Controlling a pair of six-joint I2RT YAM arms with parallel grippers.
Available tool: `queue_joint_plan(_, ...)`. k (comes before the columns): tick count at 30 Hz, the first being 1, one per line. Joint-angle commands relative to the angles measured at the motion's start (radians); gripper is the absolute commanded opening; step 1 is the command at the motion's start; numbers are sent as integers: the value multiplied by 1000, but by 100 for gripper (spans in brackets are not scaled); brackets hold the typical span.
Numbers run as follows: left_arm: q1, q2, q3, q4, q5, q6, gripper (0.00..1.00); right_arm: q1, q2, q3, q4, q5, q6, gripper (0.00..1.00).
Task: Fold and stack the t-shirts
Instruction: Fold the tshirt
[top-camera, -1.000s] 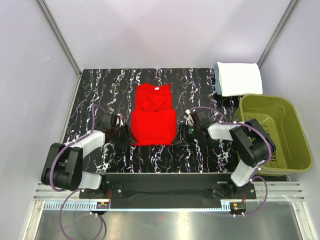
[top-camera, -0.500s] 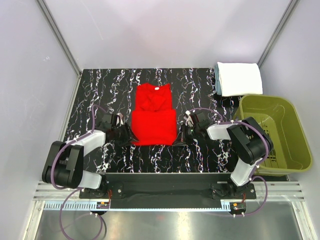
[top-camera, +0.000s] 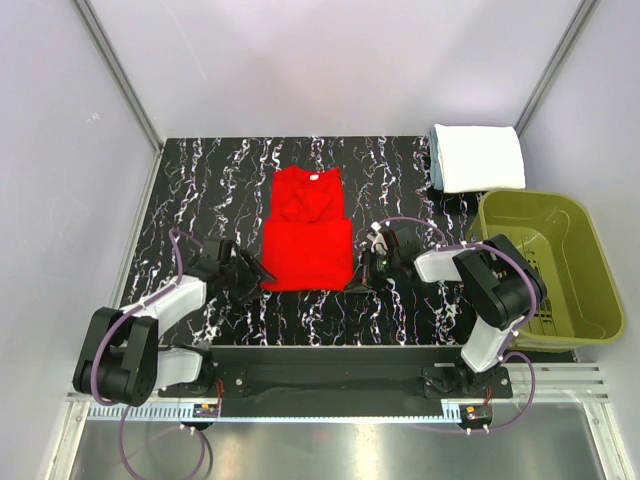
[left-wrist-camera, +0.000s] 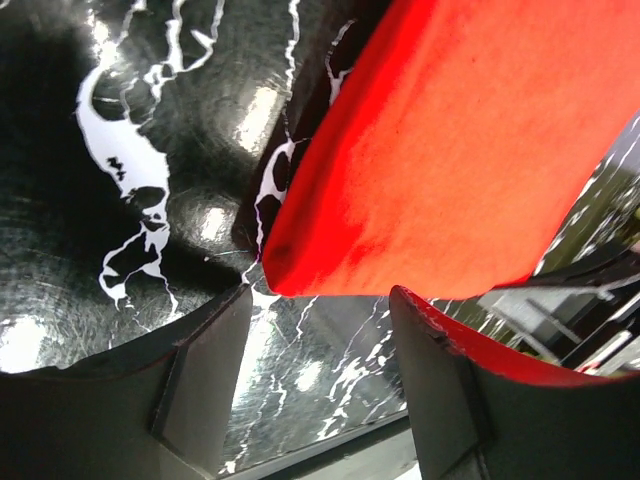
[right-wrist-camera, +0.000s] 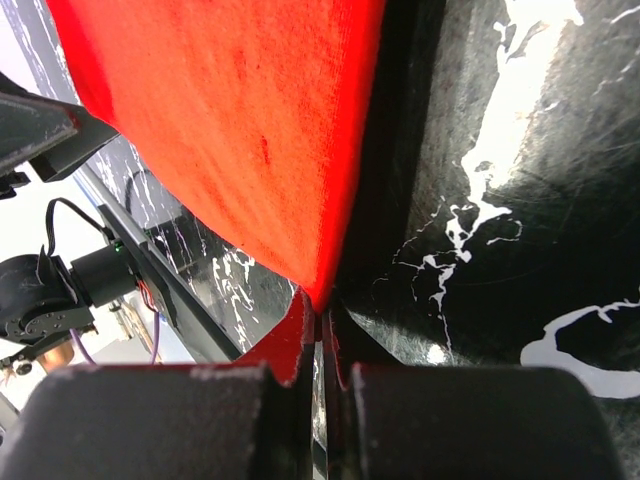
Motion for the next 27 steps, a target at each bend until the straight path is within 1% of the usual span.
queue_joint_plan(1, -6, 29, -61, -40, -75, -86, 65, 8, 26, -42, -11, 42, -18, 0)
queue_joint_plan(7, -6, 66, -70, -37, -124, -76, 63, 7, 23, -43, -6, 37, -15, 0)
queue_joint_plan(12, -6, 66, -66, -47, -169, -41, 54, 7, 19, -38, -15, 42, -18, 0)
queue_joint_plan(13, -6, 61, -66, -37, -170, -21, 51, 7, 21, -38, -17, 43, -18, 0)
queue_joint_plan(15, -6, 54, -69, -37, -174, -19, 49, 8, 21, -38, -23, 48, -21, 0)
queue_joint_plan(18, -6, 37, -58, -52, -210, 2, 49, 8, 18, -41, -27, 51, -21, 0)
queue_joint_plan(23, -13, 55, -46, -47, -215, 21, 51, 8, 6, -43, -34, 54, -18, 0)
queue_joint_plan(27, -18, 54, -47, -46, -216, 30, 50, 7, -4, -41, -46, 59, -24, 0)
